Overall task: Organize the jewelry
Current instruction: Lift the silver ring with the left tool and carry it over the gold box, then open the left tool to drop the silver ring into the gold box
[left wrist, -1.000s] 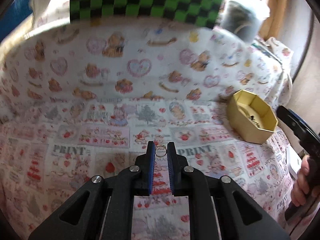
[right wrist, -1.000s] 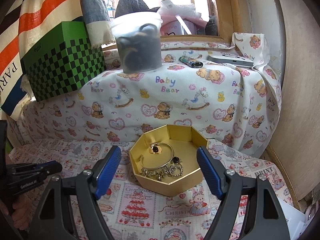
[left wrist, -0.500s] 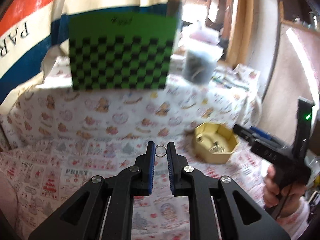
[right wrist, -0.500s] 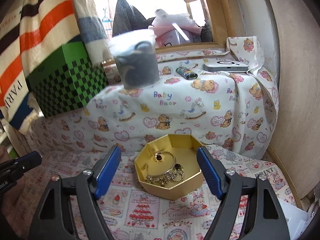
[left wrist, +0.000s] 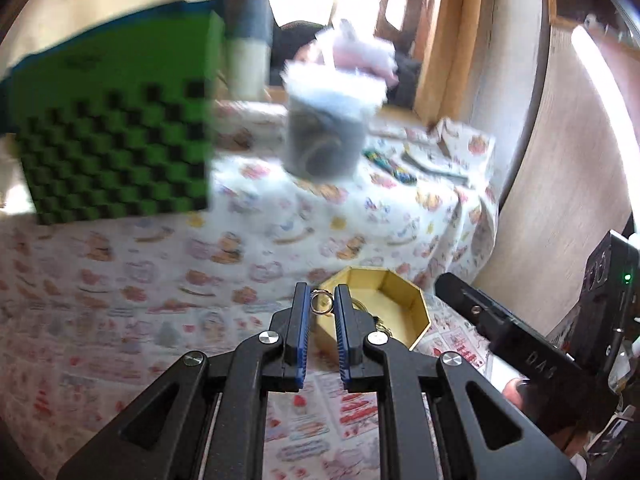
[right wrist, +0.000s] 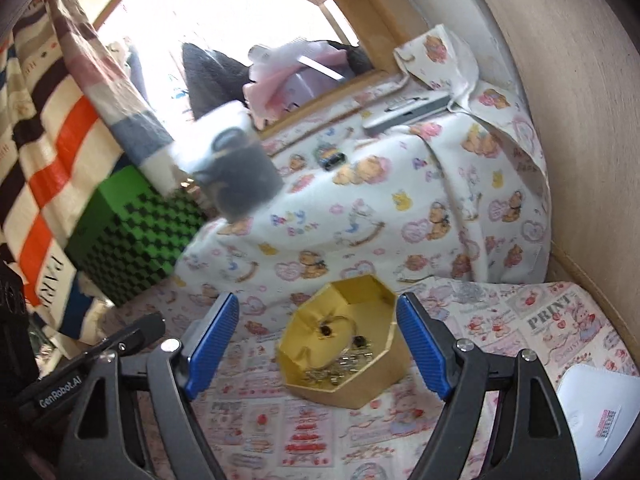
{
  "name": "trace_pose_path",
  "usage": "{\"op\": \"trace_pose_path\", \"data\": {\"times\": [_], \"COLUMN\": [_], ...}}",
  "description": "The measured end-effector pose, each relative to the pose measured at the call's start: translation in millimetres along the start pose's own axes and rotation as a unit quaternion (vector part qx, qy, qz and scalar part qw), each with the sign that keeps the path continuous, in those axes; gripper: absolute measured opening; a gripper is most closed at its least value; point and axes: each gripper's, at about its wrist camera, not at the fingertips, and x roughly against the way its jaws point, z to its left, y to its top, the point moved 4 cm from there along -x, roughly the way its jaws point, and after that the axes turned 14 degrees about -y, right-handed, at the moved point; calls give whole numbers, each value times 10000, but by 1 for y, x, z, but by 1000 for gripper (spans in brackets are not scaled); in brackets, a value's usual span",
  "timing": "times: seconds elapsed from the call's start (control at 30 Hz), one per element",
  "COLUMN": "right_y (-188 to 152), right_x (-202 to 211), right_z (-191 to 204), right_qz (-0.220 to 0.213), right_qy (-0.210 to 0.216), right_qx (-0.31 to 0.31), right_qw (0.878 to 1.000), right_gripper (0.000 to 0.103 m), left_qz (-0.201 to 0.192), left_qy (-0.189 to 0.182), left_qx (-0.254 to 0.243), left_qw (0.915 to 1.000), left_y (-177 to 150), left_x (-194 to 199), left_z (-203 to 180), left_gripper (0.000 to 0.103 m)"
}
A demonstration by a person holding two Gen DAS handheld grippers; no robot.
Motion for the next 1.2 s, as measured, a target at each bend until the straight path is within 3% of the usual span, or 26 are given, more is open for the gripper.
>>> {"op": "trace_pose_path", "data": {"times": [0.2,0.37,0.53,0.83,0.93,1.0,1.1,1.2], "right_y": [-1,2,-1,-3,-3,-2,1,3], "right_x": [-15,-18,-31,-38,-40,-38,-35,-28], "right_z": [-16,-31,-52,-73,-72,-72,-67,-58], "right_qz": [281,184,490,580,630,567,485,348], "right_qy": [-5,-456,-1168,-1258,-1184,-1185,-1119,-1178], "right_qx": [-377,-521,-748,-968,-1022,-972,-899,-722], "right_qw": [9989,9974,9891,9856,9857,9866,9885,9898], "right_gripper": [86,93,94,95,95,95,95,95], "left_qz": [491,796,903,898,791,629,287,-117], "left_qy": [-52,0,80,214,124,292,438,591], "left_qx": [71,113,197,14,63,-84,-351,-691], "left_qw": [9988,9968,9957,9957,9968,9976,9980,9958], "left_y": [-11,-23,-27,-23,-22,-19,-10,-4], "left_x": [-51,-83,-101,-111,-101,-89,-65,-36], "left_z": [-5,-7,-2,5,8,9,4,-3], "left_gripper": [11,11,11,14,20,36,52,59]}}
